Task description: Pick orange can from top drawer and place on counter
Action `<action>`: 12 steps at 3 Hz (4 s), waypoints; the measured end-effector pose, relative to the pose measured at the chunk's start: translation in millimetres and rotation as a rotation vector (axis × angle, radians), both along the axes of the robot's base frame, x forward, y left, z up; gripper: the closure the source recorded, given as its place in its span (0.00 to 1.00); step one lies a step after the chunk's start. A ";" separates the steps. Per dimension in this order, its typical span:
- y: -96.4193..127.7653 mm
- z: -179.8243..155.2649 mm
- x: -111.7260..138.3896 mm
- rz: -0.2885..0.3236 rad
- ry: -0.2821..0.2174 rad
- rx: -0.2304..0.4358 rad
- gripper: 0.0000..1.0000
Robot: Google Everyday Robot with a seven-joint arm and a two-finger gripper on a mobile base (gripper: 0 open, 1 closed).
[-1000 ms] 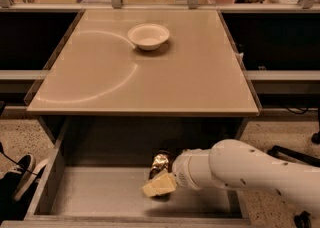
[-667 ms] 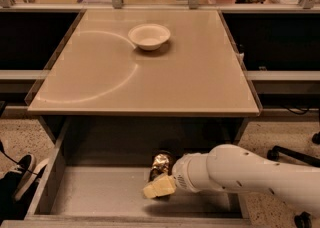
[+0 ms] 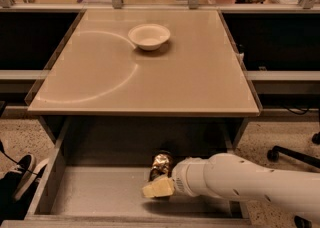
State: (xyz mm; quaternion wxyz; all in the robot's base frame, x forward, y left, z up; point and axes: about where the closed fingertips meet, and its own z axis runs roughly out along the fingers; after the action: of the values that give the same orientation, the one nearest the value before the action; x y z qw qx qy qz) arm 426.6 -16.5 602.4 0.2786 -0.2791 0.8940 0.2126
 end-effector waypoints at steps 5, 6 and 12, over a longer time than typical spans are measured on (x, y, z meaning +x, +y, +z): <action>0.8 9.5 2.7 0.040 -0.001 0.028 1.00; -7.8 50.7 16.2 0.124 -0.059 0.075 1.00; -106.8 205.7 -66.2 0.323 -0.225 0.025 1.00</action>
Offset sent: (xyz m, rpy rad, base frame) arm 0.0001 0.0000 0.0000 0.0001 -0.0010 -0.0036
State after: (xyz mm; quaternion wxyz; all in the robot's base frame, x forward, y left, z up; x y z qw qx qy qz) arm 360.4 -123.3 808.1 0.3423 -0.4376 0.7981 0.2333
